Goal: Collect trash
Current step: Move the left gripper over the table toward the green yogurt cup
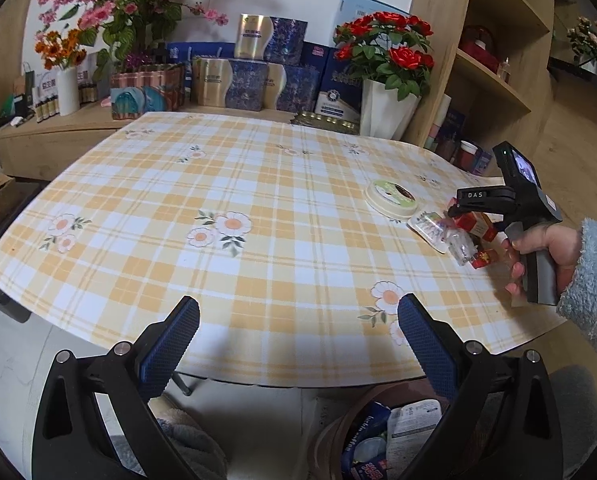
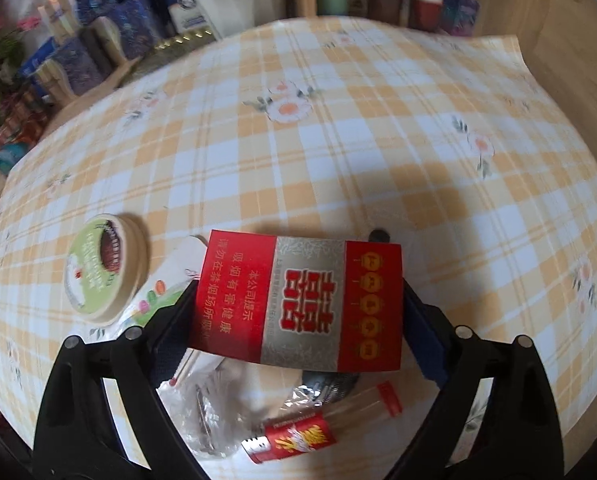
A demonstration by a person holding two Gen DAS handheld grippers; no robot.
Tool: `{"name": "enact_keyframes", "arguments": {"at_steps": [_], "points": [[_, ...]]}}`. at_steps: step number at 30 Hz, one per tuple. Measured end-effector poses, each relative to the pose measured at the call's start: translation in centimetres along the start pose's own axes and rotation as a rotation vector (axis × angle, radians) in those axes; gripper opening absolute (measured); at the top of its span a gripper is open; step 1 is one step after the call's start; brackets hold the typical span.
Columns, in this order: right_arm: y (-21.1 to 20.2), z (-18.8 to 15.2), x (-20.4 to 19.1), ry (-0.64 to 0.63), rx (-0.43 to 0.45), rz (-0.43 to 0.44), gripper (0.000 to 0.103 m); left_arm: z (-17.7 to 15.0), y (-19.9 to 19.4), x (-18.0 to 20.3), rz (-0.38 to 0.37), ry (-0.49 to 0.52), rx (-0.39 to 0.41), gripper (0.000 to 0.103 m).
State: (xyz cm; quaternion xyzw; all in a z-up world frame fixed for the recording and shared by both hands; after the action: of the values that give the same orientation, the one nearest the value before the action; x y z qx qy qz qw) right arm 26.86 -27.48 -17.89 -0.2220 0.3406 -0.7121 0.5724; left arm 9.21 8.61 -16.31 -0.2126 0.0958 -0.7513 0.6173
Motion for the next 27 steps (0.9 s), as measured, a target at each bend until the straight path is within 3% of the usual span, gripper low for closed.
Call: {"name": "enact_keyframes", "arguments": {"at_steps": [13, 27], "points": [[-8.3, -0.3, 5.1, -0.079, 0.19, 0.111, 0.09, 4.4, 5.8, 4.8, -0.111, 0.021, -0.037, 0.097], [-11.3, -4.4, 9.6, -0.082, 0.232, 0.109, 0.09, 5.2, 9.5, 10.1, -0.155, 0.097, -0.055, 0.097]]}}
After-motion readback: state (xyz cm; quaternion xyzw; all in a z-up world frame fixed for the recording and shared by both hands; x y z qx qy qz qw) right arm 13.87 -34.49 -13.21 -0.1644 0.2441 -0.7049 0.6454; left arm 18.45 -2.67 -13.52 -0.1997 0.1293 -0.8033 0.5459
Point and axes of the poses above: each gripper's, at about its wrist camera, not at the fingertips, and y roughly the way its jaws point, x to its right, z to its top, the point moved 2 cm from there along y, roughly the way its jaws point, and after that the axes turned 15 degrees about x, right-handed, at the moved point
